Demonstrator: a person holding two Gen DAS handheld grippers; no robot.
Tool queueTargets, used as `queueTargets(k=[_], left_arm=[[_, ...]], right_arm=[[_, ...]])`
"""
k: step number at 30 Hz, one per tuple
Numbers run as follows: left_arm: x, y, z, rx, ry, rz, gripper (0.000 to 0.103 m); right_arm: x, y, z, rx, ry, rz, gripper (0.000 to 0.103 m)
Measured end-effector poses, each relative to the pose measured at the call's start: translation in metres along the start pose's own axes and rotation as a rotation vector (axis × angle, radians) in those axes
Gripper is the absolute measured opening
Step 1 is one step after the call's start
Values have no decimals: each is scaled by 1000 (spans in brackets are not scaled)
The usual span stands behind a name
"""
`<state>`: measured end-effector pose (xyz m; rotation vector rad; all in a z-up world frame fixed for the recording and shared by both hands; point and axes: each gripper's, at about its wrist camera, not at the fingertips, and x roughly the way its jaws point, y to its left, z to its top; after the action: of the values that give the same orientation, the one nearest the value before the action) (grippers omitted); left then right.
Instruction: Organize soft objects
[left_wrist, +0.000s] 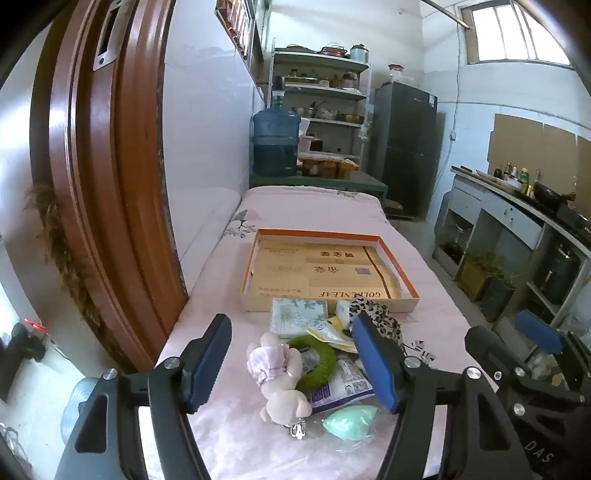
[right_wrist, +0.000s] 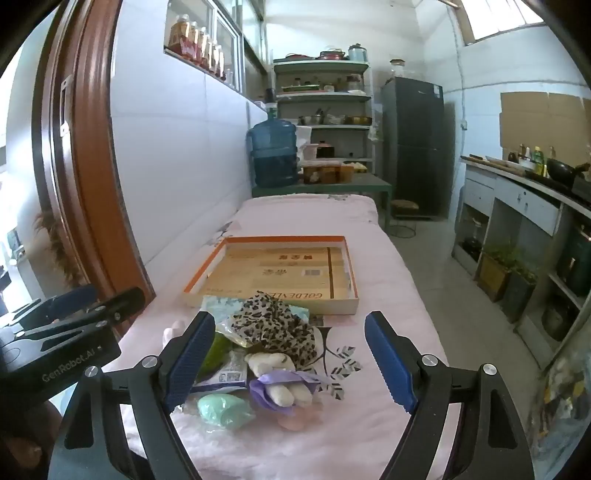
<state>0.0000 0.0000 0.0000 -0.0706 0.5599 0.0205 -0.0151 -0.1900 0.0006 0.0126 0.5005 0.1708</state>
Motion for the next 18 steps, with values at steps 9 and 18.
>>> queueTargets(k=[9, 18], left_arm=[[6, -9, 0, 44, 29, 42, 68], [1, -2, -7, 8, 10, 13, 68]], right_arm=[[1, 2, 0, 10, -11, -5, 84], [-3, -4, -2, 26, -9, 4, 84]])
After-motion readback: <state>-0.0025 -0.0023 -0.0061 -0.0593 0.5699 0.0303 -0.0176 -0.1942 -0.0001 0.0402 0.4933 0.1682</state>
